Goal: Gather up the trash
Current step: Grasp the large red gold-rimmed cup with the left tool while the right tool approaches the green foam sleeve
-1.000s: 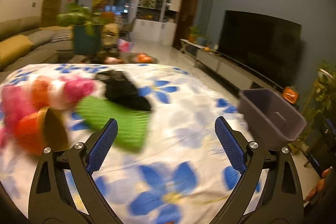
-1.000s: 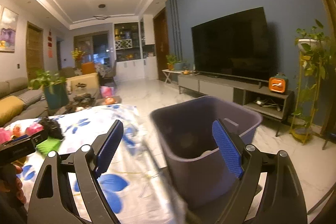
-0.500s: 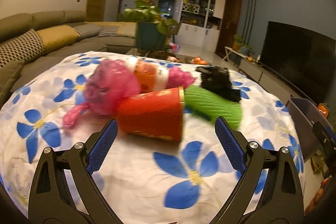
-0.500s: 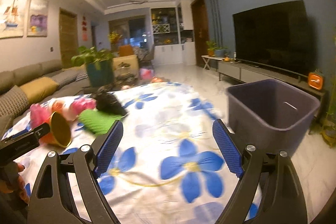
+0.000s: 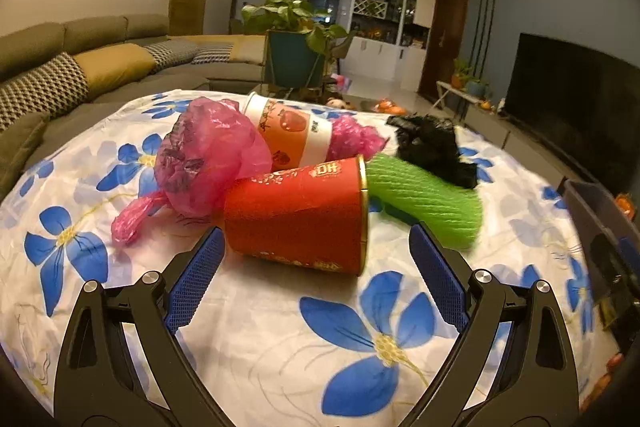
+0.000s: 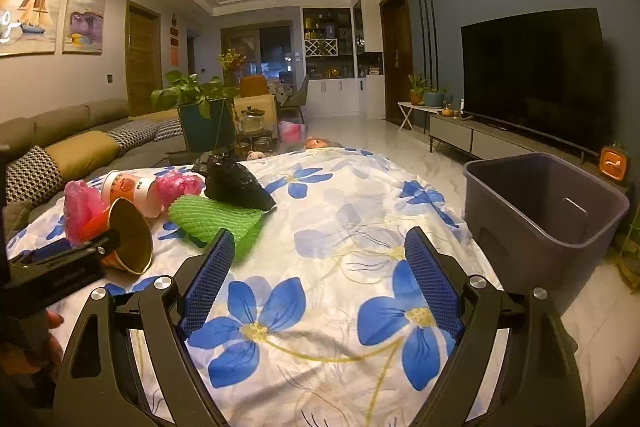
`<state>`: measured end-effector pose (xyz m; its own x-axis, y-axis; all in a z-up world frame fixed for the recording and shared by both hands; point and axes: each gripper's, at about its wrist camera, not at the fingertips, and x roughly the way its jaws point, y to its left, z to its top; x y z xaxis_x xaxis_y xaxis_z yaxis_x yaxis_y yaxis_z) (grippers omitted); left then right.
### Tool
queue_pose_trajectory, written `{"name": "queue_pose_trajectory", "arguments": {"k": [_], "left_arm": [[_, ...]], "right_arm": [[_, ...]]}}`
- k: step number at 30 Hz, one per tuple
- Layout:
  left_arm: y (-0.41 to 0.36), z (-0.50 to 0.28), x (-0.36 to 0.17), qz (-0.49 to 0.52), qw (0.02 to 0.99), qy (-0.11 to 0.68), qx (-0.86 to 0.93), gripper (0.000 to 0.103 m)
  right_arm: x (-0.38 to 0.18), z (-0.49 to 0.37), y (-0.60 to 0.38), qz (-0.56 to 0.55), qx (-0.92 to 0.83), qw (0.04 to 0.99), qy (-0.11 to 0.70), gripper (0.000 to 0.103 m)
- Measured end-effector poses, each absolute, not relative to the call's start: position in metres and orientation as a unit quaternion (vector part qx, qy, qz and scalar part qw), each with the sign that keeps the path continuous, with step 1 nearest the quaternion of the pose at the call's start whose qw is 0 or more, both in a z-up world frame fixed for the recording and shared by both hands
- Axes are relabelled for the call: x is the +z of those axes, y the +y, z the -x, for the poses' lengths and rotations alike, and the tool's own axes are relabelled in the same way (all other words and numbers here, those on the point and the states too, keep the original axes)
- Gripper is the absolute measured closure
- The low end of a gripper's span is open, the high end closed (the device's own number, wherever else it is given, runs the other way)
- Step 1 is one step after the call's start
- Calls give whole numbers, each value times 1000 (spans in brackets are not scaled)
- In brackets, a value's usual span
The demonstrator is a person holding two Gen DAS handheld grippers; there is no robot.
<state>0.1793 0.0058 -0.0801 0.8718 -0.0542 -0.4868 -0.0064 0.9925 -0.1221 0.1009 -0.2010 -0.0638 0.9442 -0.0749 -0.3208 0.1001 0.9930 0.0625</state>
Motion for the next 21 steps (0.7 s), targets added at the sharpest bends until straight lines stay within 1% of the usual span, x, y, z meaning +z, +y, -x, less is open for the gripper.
{"name": "queue_pose_trajectory", "arguments": {"k": [1, 2, 4, 5, 6, 7, 8, 10, 11, 13, 16, 21], "left_arm": [[5, -184, -83, 58, 963, 262, -10, 22], [5, -187, -84, 59, 961, 269, -10, 26], [7, -191, -88, 64, 958, 280, -10, 39], [8, -192, -89, 65, 957, 283, -10, 42], [9, -193, -91, 66, 956, 286, -10, 49], [10, -194, -92, 69, 954, 292, -11, 58], [13, -195, -94, 72, 952, 297, -12, 62], [18, -196, -98, 80, 948, 307, -15, 76], [20, -196, -100, 83, 947, 310, -15, 79], [27, -196, -102, 91, 945, 315, -17, 90], [36, -194, -104, 100, 943, 315, -20, 96], [41, -182, -99, 93, 948, 303, -36, 99]], "right_arm": [[-64, -102, -201, -38, -43, 985, 161, 19], [-65, -104, -199, -37, -40, 985, 162, 19], [-65, -110, -197, -36, -34, 985, 164, 19], [-66, -114, -195, -35, -31, 985, 165, 19], [-67, -117, -194, -34, -27, 985, 168, 19], [-66, -121, -193, -34, -25, 985, 169, 19], [-67, -124, -191, -33, -22, 985, 170, 19], [-68, -130, -186, -31, -16, 984, 173, 19], [-68, -132, -185, -30, -12, 984, 174, 19], [-69, -137, -180, -28, -7, 984, 175, 19], [-71, -144, -176, -30, -1, 983, 182, 19], [-73, -155, -170, -27, 1, 981, 191, 19]]}}
